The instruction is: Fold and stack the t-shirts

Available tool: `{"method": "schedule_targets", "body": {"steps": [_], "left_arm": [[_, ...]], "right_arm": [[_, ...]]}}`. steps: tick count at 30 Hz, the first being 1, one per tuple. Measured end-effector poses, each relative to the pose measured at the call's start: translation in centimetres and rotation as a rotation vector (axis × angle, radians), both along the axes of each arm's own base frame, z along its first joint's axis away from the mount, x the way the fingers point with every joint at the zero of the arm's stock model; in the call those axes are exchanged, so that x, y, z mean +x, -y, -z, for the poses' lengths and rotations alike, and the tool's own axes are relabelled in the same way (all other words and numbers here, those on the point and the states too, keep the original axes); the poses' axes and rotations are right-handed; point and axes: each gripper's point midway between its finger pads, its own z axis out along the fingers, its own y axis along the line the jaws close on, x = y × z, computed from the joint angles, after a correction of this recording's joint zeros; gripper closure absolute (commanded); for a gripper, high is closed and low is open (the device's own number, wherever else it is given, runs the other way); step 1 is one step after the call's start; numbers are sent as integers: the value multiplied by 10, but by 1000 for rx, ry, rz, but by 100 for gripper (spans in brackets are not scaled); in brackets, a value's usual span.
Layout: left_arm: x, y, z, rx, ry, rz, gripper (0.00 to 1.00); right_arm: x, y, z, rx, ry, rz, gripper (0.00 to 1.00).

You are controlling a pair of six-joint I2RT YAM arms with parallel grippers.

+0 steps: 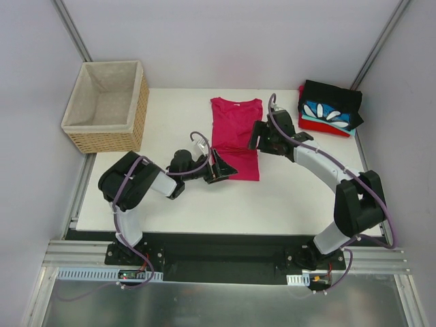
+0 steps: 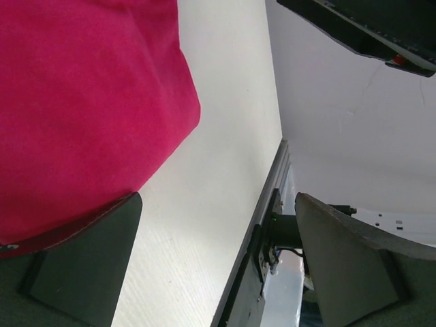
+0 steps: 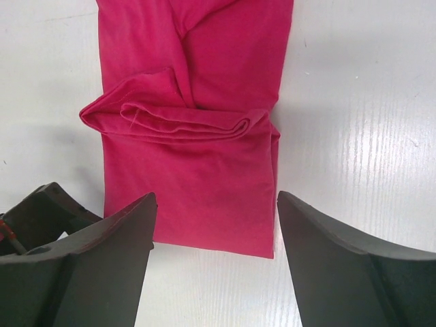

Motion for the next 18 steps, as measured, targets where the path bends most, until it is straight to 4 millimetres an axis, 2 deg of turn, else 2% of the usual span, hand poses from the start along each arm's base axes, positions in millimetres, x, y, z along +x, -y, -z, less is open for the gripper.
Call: {"method": "schedule_targets", "body": {"steps": [8,15,18], "left_arm": [[1,6,-16,-65,42,32,5],[4,10,-22,-72,66,53,5],[5,10,-18,-66,73,54,5]], "right_arm": [[4,-6,4,5,-16,-23,26],[12,-15,0,23,-14,-38,26],[13,-15,0,23,-15,-39,26]]}}
